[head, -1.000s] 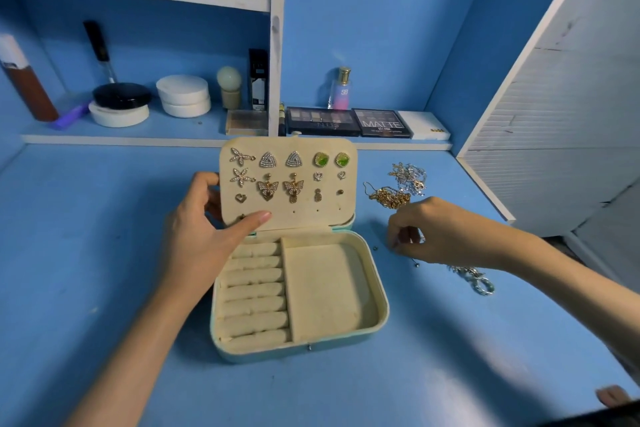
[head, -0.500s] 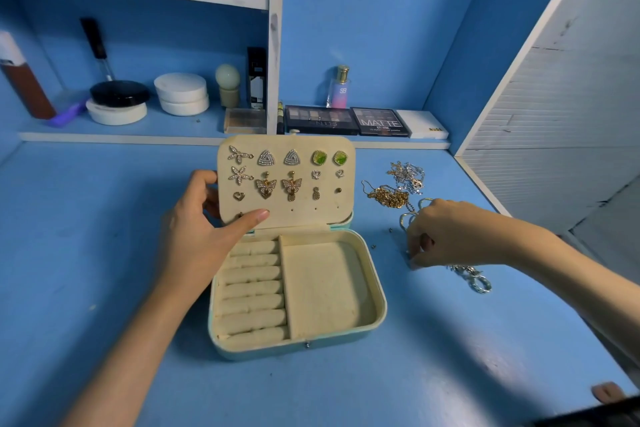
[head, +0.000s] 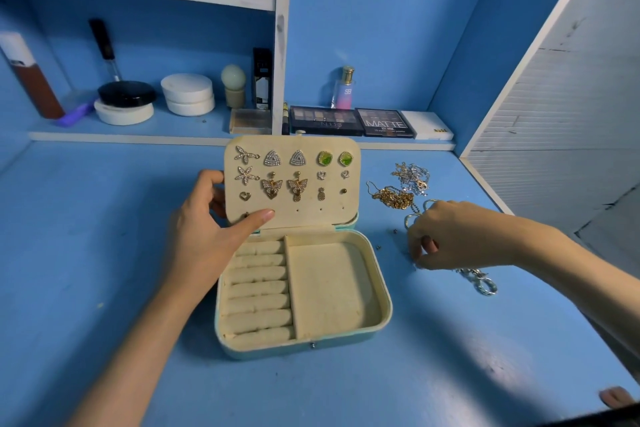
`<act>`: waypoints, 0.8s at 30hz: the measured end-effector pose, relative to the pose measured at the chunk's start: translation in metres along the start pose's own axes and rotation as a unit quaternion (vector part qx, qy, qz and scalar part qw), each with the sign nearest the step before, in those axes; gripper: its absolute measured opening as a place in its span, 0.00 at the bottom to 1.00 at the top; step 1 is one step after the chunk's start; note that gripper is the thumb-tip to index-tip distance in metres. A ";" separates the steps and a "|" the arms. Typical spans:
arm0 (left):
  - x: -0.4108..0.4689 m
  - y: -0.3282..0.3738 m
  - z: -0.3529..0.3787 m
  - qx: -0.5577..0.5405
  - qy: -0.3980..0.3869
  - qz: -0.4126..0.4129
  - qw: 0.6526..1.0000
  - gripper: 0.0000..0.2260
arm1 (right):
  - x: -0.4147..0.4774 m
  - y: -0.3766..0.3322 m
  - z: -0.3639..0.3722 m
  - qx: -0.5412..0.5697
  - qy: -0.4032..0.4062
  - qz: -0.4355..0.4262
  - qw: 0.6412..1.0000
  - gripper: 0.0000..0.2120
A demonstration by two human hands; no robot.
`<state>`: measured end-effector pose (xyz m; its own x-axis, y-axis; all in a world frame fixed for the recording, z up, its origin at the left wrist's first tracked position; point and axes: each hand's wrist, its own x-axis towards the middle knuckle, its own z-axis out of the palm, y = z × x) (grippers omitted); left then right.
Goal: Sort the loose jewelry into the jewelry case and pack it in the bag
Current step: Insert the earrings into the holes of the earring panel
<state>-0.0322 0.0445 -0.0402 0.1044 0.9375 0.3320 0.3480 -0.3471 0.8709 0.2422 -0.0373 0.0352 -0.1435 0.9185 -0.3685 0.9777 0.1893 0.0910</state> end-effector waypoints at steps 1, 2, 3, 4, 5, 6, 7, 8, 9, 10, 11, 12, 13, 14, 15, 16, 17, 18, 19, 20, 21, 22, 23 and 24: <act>0.000 0.000 0.000 0.000 0.000 -0.001 1.000 0.19 | 0.000 0.000 -0.002 0.009 0.000 -0.002 1.000 0.04; 0.000 -0.001 0.000 -0.002 0.000 -0.003 1.000 0.19 | 0.000 -0.001 -0.005 0.022 0.002 -0.003 1.000 0.03; 0.000 -0.001 0.000 -0.003 0.000 -0.004 1.000 0.19 | 0.000 -0.002 -0.008 0.038 0.005 -0.003 0.999 0.03; 0.000 -0.002 -0.001 -0.004 -0.001 -0.005 1.000 0.19 | 0.000 -0.003 -0.012 0.055 0.010 -0.004 0.998 0.04; 0.000 -0.002 -0.001 -0.003 -0.002 -0.006 1.000 0.19 | 0.000 -0.004 -0.015 0.071 0.020 -0.006 0.997 0.05; 0.000 -0.001 -0.001 -0.001 -0.003 -0.006 1.000 0.19 | 0.001 -0.005 -0.017 0.085 0.033 -0.010 0.996 0.06; 0.000 -0.002 -0.001 -0.001 -0.004 -0.006 1.000 0.19 | 0.003 -0.007 -0.019 0.099 0.048 -0.015 0.994 0.05; 0.000 -0.001 -0.001 -0.001 -0.004 -0.006 1.000 0.19 | 0.005 -0.009 -0.020 0.114 0.063 -0.021 0.991 0.05; 0.000 -0.001 -0.001 -0.002 -0.004 -0.008 1.000 0.19 | 0.007 -0.012 -0.021 0.129 0.076 -0.031 0.988 0.04; 0.000 -0.001 -0.001 -0.002 -0.004 -0.009 1.000 0.19 | 0.010 -0.015 -0.021 0.143 0.089 -0.042 0.985 0.05; 0.000 -0.002 -0.001 -0.001 -0.004 -0.009 1.000 0.19 | 0.012 -0.020 -0.022 0.153 0.102 -0.054 0.981 0.05; 0.000 -0.002 -0.001 -0.001 -0.005 -0.009 1.000 0.19 | 0.014 -0.025 -0.021 0.162 0.115 -0.063 0.978 0.05; 0.000 -0.002 -0.001 -0.002 -0.006 -0.010 1.000 0.19 | 0.017 -0.031 -0.021 0.170 0.129 -0.070 0.974 0.04; -0.001 -0.001 -0.001 -0.002 -0.007 -0.011 1.000 0.19 | 0.020 -0.036 -0.020 0.174 0.143 -0.075 0.971 0.03; -0.001 -0.001 -0.001 -0.002 -0.007 -0.013 1.000 0.19 | 0.023 -0.041 -0.018 0.174 0.162 -0.082 0.968 0.03; -0.001 0.000 -0.001 -0.001 -0.008 -0.015 1.000 0.19 | 0.027 -0.046 -0.016 0.171 0.184 -0.091 0.964 0.03; -0.001 0.000 -0.002 0.000 -0.008 -0.016 1.000 0.19 | 0.031 -0.050 -0.015 0.169 0.206 -0.099 0.959 0.03; -0.001 0.000 -0.002 0.002 -0.008 -0.016 1.000 0.19 | 0.034 -0.053 -0.014 0.173 0.224 -0.106 0.953 0.02; -0.001 0.000 -0.002 0.005 -0.008 -0.016 1.000 0.19 | 0.037 -0.056 -0.013 0.179 0.241 -0.113 0.947 0.02; -0.001 0.000 -0.002 0.008 -0.007 -0.016 1.000 0.20 | 0.039 -0.058 -0.012 0.183 0.257 -0.119 0.941 0.02; -0.001 0.000 -0.002 0.011 -0.006 -0.015 1.000 0.20 | 0.041 -0.060 -0.012 0.186 0.271 -0.122 0.937 0.02; -0.001 0.001 -0.002 0.014 -0.004 -0.015 1.000 0.20 | 0.044 -0.063 -0.012 0.187 0.281 -0.124 0.933 0.02; 0.000 0.001 -0.002 0.017 -0.003 -0.016 1.000 0.20 | 0.046 -0.065 -0.012 0.185 0.289 -0.126 0.931 0.02; 0.000 0.001 -0.002 0.018 -0.003 -0.017 1.000 0.20 | 0.049 -0.067 -0.013 0.182 0.293 -0.127 0.930 0.02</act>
<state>-0.0333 0.0437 -0.0385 0.0980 0.9491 0.2992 0.3847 -0.3134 0.8682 0.1674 -0.0009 0.0231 -0.3307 0.9123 0.2417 0.8727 0.3931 -0.2895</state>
